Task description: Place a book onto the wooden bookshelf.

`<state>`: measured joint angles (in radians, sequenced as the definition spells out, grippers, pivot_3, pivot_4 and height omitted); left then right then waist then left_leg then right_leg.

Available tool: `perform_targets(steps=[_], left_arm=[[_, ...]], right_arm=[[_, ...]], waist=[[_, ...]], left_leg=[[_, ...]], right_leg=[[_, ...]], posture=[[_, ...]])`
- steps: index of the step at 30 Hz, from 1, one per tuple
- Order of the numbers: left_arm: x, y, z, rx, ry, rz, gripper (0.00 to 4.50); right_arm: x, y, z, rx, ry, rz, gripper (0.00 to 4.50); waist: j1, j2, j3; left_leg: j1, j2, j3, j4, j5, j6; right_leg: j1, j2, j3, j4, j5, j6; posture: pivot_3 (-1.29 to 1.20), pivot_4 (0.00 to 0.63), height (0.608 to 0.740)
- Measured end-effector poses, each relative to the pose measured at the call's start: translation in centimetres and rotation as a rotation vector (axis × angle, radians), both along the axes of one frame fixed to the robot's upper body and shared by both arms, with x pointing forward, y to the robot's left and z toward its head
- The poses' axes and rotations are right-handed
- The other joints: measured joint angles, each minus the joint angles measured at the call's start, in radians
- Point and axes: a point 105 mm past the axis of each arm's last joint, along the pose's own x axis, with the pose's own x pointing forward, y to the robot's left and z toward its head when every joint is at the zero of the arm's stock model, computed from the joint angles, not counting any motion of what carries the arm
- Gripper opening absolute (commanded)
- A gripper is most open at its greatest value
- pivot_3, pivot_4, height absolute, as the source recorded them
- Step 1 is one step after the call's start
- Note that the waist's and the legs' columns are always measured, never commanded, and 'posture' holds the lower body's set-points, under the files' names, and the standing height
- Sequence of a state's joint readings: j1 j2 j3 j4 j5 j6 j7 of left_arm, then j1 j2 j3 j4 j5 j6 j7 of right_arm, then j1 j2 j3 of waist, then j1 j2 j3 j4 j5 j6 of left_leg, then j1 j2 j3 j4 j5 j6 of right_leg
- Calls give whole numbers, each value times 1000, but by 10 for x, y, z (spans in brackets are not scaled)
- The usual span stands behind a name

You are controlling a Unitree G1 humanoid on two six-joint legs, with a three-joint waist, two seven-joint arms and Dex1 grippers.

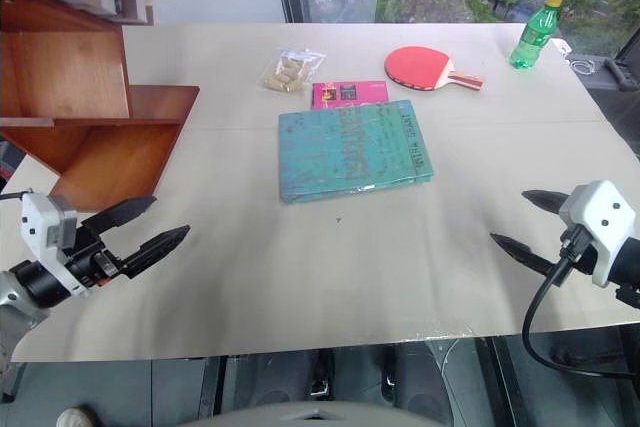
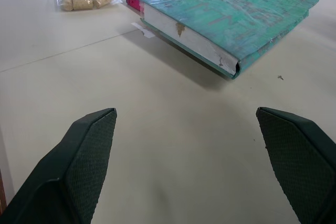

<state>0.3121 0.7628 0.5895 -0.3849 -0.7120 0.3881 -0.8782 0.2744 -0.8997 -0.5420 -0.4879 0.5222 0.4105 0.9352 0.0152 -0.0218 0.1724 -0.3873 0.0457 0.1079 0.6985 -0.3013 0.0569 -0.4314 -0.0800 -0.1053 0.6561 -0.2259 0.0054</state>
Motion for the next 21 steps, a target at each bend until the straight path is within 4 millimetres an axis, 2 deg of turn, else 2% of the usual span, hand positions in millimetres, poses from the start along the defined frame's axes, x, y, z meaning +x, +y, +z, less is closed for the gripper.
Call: perform_targets(steps=[3,4,5,6,7,8,9,10,13,17,20,21], left_arm=[[2,-2,1,-5,-3,-4,4466],[5,-5,4,-11,-21,-9,4500],[6,-9,7,-17,-39,-21,4500],[7,-15,10,-21,-52,-37,4500],[7,-19,12,-29,-58,-52,4500],[7,-20,12,-30,-59,-57,4500],[6,-24,12,-37,-55,-69,4500],[7,-25,11,-40,-53,-73,4500],[7,-27,12,-50,-47,-81,4500],[7,-39,11,-52,-39,-122,4500],[9,-52,8,-69,-34,-169,4500],[10,-56,7,-78,-31,-177,4500]], right_arm=[[7,1,5,6,-25,2,4255],[13,4,11,12,-55,11,3844],[17,7,14,16,-72,19,3720],[20,11,16,23,-78,32,3404],[22,14,16,27,-77,39,2793],[23,14,15,30,-73,41,2599],[27,16,12,42,-59,40,1817],[29,16,11,47,-56,39,1513],[41,21,12,43,-79,32,113],[66,32,9,11,-140,8,45],[96,45,3,16,-158,-18,45],[113,48,1,14,-176,-49,45]], waist=[[-1,0,0],[-2,0,0],[-1,0,1],[-1,0,1],[-1,1,1],[-1,1,1],[0,1,1],[0,1,1],[-1,1,1],[-3,1,1],[-3,1,1],[-5,1,1]], left_leg=[[0,0,1,0,0,0],[1,0,1,0,0,1],[1,0,1,0,-1,1],[1,0,1,0,-1,2],[1,0,1,0,-1,1],[1,0,1,0,0,1],[1,0,0,0,0,-1],[0,0,0,0,1,-1],[0,0,1,0,1,-1],[1,-1,2,0,1,-1],[2,-1,3,0,1,-2],[2,0,4,0,1,-2]], right_leg=[[0,0,1,0,0,0],[0,0,1,0,0,-1],[0,0,1,1,0,-1],[0,0,1,1,0,-1],[0,0,1,1,0,-1],[0,0,1,1,0,0],[0,0,1,1,1,-1],[0,0,1,1,2,-3],[0,1,1,0,3,-2],[0,3,2,1,1,0],[-1,4,3,2,2,-2],[-1,5,4,2,3,-3]], posture=[[0,150,740],[0,150,740],[0,150,740],[0,150,740],[0,150,740],[0,150,740],[0,150,740],[0,150,740],[0,150,740],[0,150,740],[0,150,740],[0,150,740]])
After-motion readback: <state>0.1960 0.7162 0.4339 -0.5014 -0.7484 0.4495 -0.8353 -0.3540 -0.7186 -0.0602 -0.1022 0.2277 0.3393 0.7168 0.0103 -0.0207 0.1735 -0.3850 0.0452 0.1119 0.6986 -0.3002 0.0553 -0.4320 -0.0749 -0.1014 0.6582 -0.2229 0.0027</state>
